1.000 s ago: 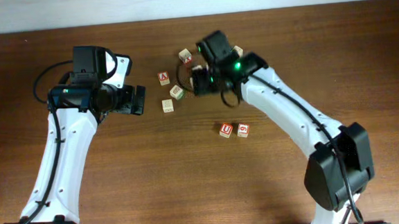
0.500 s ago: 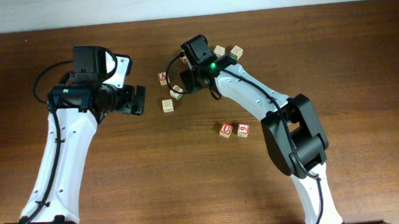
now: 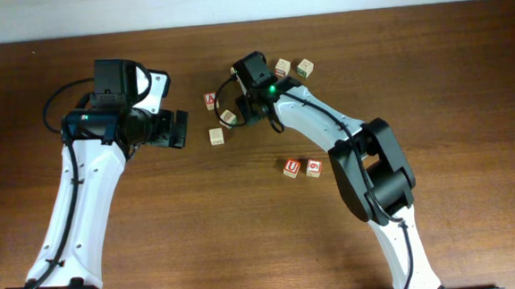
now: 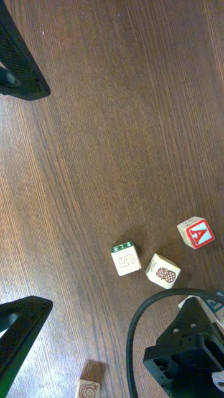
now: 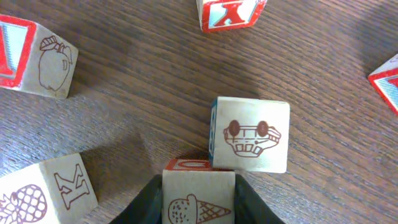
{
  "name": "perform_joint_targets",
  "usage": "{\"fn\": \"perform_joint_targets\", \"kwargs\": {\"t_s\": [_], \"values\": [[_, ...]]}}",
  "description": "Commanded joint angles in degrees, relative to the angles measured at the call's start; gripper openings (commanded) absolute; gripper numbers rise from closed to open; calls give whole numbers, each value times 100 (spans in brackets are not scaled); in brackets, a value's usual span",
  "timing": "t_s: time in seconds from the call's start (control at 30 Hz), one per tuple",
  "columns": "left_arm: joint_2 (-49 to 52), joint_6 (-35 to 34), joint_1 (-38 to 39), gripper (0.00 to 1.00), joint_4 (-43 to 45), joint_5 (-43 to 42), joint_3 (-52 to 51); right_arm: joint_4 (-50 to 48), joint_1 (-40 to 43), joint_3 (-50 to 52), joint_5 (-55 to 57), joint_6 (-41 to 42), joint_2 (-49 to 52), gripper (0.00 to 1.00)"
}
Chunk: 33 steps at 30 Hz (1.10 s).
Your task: Rotate 3 blocks
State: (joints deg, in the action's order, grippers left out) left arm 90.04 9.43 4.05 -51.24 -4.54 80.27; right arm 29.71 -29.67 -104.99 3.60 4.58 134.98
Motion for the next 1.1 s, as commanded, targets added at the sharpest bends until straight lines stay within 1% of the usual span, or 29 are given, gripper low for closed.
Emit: {"fn": "perform_joint_targets", "kwargs": {"t_s": [0.0, 0.07, 0.17, 0.2, 0.27, 0.33, 0.4, 0.5, 0.53, 0.57, 0.67, 0.87, 0.93, 0.97, 1.0, 1.07], "values": [[37, 52, -11, 99, -7, -61, 87, 280, 7, -116, -37, 190, -306, 26], [37, 52, -9, 99, -7, -61, 87, 809, 4, -341, -317, 284, -743, 25], [37, 52, -9, 99, -7, -61, 87, 2264, 4, -535, -894, 1276, -1534, 24], [37, 52, -11, 99, -7, -61, 87, 2643, 4, -535, -920, 1539, -1655, 20], [37, 52, -11, 99, -7, -61, 87, 3388, -13, -487, -918, 1987, -1650, 21], [37, 52, -11, 99, -7, -61, 87, 3598, -83, -262, -918, 2149, -1563, 21], [37, 52, -9, 99, -7, -61, 87, 3499, -181, 210, -754, 2505, -1554, 22], [37, 52, -9, 99, -7, -61, 87, 3099, -192, 920, -767, 2883, -1554, 22], [37, 52, -11, 99, -7, -61, 87, 3023, -192, 1051, -787, 2931, -1554, 22], [37, 52, -11, 99, -7, -61, 87, 2889, -192, 1237, -793, 3047, -1554, 27], [37, 52, -2, 99, -7, -61, 87, 2524, -192, 1661, -793, 3049, -1554, 27], [37, 52, 13, 99, -7, -61, 87, 2365, -192, 1792, -811, 3088, -1554, 32], [37, 52, 26, 99, -7, -61, 87, 2382, -192, 1792, -815, 3088, -1556, 41], [37, 52, 28, 99, -7, -61, 87, 2417, -192, 1792, -879, 3088, -1556, 43], [37, 52, 28, 99, -7, -61, 87, 2424, -192, 1790, -1102, 3086, -1569, 45], [37, 52, 28, 99, -7, -61, 87, 2426, -192, 1770, -1137, 3062, -1580, 46]]}}
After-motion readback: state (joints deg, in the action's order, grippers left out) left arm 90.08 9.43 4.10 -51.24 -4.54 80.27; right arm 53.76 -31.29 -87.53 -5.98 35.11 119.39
